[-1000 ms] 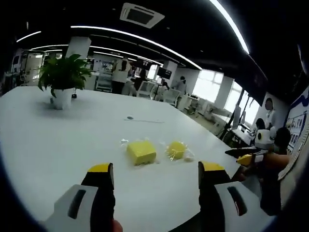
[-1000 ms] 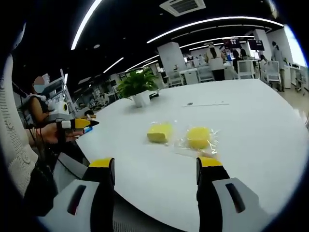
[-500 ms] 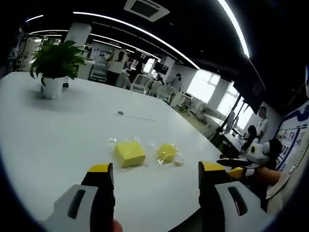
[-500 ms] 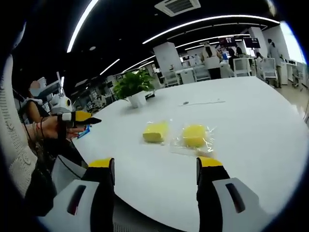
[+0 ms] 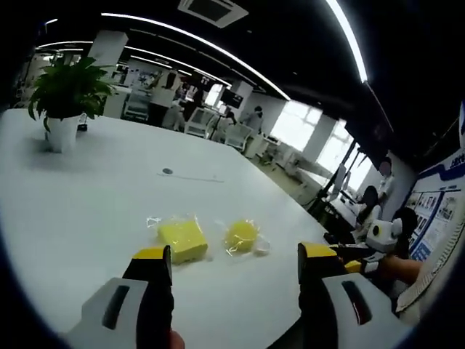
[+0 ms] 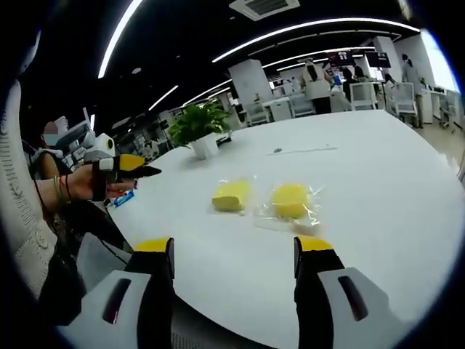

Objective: Compare the silicone blocks by pressing each to a similar depth, holding the contact briefly, and releasing to observe deformation and rebound differences across the visible hardness samples.

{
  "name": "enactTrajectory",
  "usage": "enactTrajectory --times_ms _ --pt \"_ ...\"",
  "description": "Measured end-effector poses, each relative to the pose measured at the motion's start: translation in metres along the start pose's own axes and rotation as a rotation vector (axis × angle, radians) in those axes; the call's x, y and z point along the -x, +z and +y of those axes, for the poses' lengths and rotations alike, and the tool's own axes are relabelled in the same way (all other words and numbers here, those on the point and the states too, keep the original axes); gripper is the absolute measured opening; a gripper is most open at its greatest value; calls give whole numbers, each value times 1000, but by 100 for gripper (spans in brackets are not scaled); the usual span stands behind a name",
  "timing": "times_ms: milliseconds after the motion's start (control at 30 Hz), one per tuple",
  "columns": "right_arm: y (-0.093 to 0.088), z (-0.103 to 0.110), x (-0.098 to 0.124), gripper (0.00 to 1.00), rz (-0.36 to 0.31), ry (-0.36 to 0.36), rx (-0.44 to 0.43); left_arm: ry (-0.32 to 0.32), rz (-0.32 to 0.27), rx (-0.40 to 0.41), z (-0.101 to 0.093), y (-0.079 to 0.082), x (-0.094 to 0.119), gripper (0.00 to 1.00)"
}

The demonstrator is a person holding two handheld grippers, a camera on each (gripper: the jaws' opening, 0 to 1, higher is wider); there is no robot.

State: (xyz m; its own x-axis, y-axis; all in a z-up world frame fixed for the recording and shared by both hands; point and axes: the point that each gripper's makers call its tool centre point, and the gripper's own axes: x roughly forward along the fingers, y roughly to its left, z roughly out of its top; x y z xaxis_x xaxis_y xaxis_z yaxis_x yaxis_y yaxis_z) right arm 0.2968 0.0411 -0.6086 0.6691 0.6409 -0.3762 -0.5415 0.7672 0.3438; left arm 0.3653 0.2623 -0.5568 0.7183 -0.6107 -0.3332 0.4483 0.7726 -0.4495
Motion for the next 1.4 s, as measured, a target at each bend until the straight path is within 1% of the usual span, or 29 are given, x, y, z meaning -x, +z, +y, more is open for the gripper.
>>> enactTrajectory --times_ms 167,333,433,533,667,833,967,1300,1400 --pt "0 2 -4 61 10 8 0 -20 12 -3 -4 2 -10 69" --pt "-3 4 -7 61 27 12 5 -16 20 4 -3 1 -22 69" --pt "-4 4 -8 61 33 15 2 -30 18 27 -6 2 -31 69" --pt "-8 3 -10 61 50 11 3 -39 23 19 -9 4 -40 69" --pt "-8 1 -11 61 55 11 -1 -55 29 27 -11 4 -49 69" --pt "-7 -1 -14 61 55 11 -5 -60 38 28 -10 4 -60 69" --pt "-10 -3 -16 62 74 1 6 -69 39 29 -9 7 -68 70" --pt "-15 -8 -19 62 95 -6 -11 -92 38 67 -8 12 -89 70" --pt "-15 -10 -19 62 93 -7 -20 -98 36 79 -8 13 -96 70"
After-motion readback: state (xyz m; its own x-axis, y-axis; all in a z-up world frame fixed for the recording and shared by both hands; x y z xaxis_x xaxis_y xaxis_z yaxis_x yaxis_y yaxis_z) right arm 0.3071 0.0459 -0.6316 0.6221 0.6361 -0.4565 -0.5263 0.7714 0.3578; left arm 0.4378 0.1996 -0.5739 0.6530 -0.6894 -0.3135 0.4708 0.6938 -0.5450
